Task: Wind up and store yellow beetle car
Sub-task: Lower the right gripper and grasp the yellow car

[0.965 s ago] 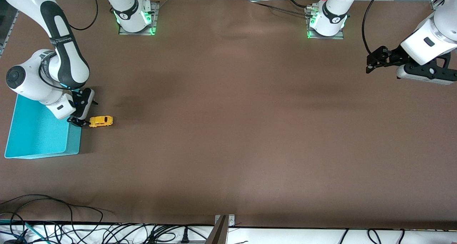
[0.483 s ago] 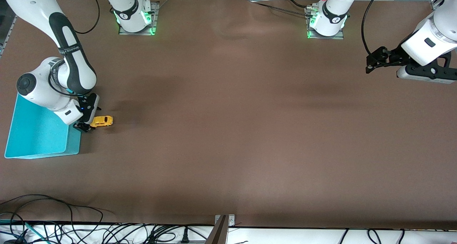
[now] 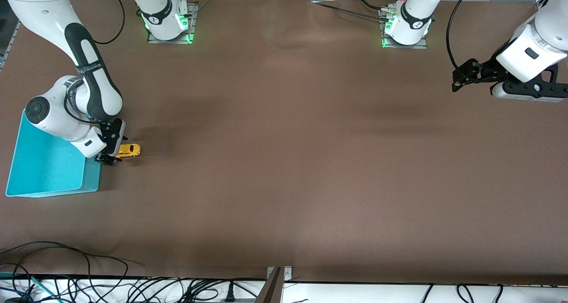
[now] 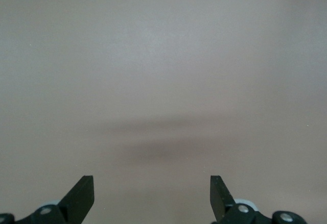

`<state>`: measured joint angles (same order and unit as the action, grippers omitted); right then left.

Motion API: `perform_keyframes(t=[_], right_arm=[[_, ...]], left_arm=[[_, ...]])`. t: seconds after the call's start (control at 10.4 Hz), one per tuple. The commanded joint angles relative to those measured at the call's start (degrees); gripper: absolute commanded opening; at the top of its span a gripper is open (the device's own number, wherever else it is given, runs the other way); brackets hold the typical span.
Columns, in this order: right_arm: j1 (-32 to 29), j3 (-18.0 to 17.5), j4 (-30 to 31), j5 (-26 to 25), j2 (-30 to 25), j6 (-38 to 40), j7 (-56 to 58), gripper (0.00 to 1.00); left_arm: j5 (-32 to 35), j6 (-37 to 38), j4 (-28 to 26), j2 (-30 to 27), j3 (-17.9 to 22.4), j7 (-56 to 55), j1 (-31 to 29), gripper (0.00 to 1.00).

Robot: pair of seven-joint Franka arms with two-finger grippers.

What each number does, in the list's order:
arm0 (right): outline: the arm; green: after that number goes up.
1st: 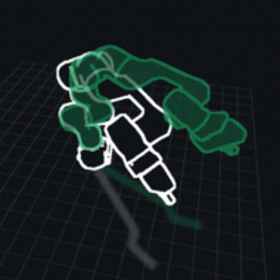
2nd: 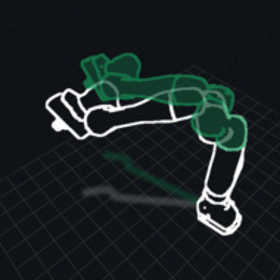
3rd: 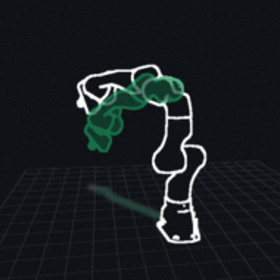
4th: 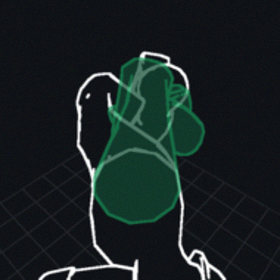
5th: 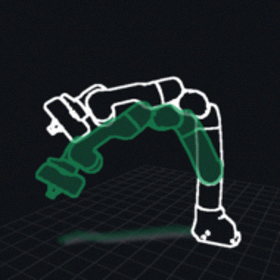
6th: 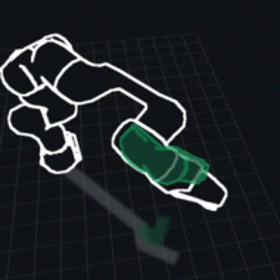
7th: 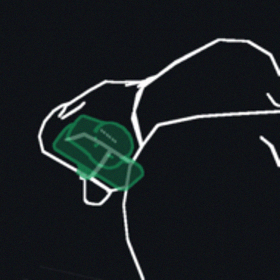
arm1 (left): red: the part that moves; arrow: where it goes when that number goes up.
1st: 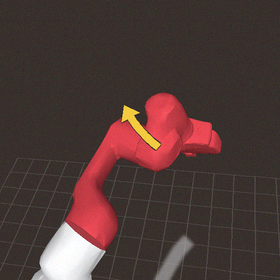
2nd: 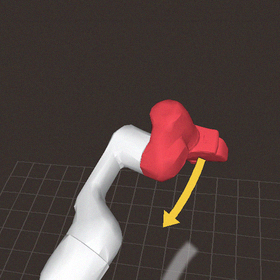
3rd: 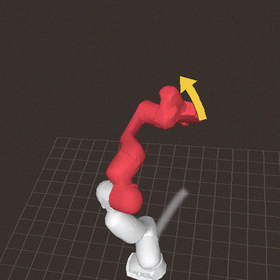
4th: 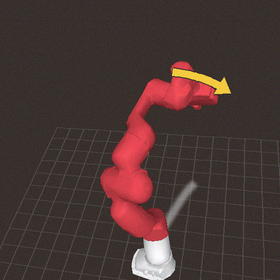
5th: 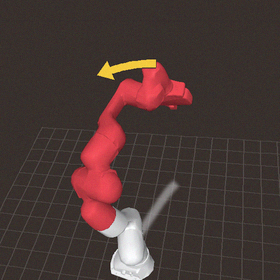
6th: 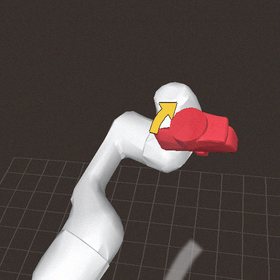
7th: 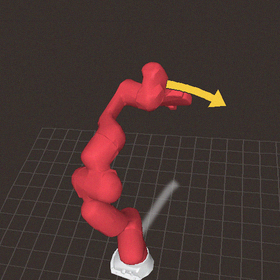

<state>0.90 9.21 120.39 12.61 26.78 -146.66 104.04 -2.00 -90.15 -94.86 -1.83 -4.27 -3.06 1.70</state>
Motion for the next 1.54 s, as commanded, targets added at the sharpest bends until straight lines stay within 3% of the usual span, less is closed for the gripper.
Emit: perform_keyframes(t=[0.0,0.1,0.19,0.48,0.97,1.25,1.45], right_arm=[[0.0,-0.2,-1.1,1.5,1.1,-0.2,1.7,0.30],[0.1,-0.3,-1.3,1.5,1.0,-0.1,1.6,0.03],[0.0,-0.9,-1.9,1.5,1.0,0.1,1.6,0.00],[0.1,-1.5,-4.4,1.6,0.1,2.9,0.8,0.00],[0.2,-1.3,-17.8,0.5,0.0,23.4,-1.0,0.00],[-0.3,-0.7,-26.3,-6.5,0.0,35.9,-1.9,0.00],[-0.4,1.6,-27.4,-9.3,-0.1,39.0,-0.1,0.00]], left_arm=[[0.1,0.8,1.3,0.3,0.0,-0.7,0.1,1.00],[0.1,0.8,1.3,0.3,0.0,-0.7,0.1,1.00],[0.1,0.8,1.3,0.3,0.0,-0.7,0.1,1.00],[0.1,0.8,1.3,0.3,0.0,-0.7,0.0,1.00],[0.0,0.9,1.3,0.3,0.1,-0.7,0.0,1.00],[0.0,0.9,1.3,0.3,0.1,-0.7,-0.1,1.00],[0.0,0.9,1.3,0.3,0.1,-0.7,-0.1,1.00]])
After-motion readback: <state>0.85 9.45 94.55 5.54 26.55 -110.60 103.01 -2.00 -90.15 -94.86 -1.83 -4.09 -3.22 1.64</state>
